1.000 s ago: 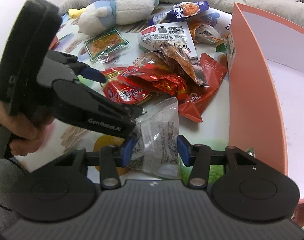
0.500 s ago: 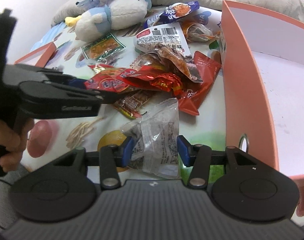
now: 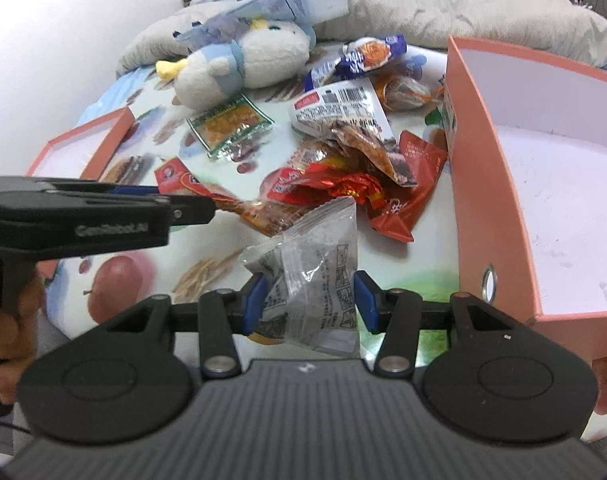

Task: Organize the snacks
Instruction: 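Grasp the clear snack bag with right tool while left tool grasps red spicy-strip pack, then lift the held packets with both tools toward the large pink box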

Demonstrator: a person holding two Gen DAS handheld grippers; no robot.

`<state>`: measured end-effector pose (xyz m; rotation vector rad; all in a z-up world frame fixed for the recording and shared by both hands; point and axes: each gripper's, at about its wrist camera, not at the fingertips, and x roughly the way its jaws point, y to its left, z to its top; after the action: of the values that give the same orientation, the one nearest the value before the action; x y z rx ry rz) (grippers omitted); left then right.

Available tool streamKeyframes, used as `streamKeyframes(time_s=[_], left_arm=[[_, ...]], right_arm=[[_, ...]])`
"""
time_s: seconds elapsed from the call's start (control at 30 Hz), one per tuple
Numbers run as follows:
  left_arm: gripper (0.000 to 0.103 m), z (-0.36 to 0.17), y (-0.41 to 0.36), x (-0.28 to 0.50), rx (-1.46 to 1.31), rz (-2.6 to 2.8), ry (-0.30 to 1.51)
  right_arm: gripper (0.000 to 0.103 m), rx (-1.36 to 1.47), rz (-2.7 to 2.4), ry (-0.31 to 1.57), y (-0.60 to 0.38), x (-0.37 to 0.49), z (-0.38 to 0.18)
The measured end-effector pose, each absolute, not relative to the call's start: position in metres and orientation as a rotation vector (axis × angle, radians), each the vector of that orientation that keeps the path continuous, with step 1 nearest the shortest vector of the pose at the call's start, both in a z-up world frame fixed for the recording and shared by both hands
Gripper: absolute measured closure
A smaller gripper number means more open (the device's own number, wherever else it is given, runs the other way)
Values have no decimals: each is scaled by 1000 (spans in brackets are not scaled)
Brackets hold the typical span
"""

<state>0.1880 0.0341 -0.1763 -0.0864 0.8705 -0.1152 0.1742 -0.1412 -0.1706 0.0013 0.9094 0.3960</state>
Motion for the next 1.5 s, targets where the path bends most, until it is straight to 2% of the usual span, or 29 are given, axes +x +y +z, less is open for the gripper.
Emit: streamKeyframes(time_s=[0.03, 0.17, 0.23, 0.77, 0.83, 0.97, 1.03, 1.07, 1.13, 1.23, 1.4, 1.5], left_arm=[[78, -173, 35, 184, -92, -111, 864], [80, -160, 40, 174, -137, -102, 852], [88, -157, 40, 171, -133, -91, 848], [88, -192, 68, 173, -207, -114, 949], [78, -196, 70, 176, -167, -126, 950], [68, -200, 65, 182, -44, -206, 948], [51, -203, 59, 182, 43, -257, 942], [48, -205, 56, 181, 92, -289, 940], [33, -209, 51, 181, 171, -322, 935], [20, -218, 49, 184, 201, -330, 935], [13, -238, 44, 197, 177, -318, 970], [13, -250, 39, 203, 212, -287, 979]], right_arm=[[52, 2, 395, 901, -142, 173, -168], [52, 17, 381, 875, -143, 170, -157], [52, 16, 378, 854, -143, 168, -152], [52, -23, 329, 885, -142, 162, -192], [52, -31, 330, 887, -141, 163, -198], [52, -42, 326, 900, -140, 164, -208], [52, -45, 326, 910, -140, 165, -212], [52, -48, 327, 913, -140, 165, -213], [53, -58, 337, 908, -139, 164, -213], [53, -52, 341, 911, -140, 165, -213], [53, -33, 339, 911, -143, 166, -214], [53, -24, 336, 911, -145, 166, -215]])
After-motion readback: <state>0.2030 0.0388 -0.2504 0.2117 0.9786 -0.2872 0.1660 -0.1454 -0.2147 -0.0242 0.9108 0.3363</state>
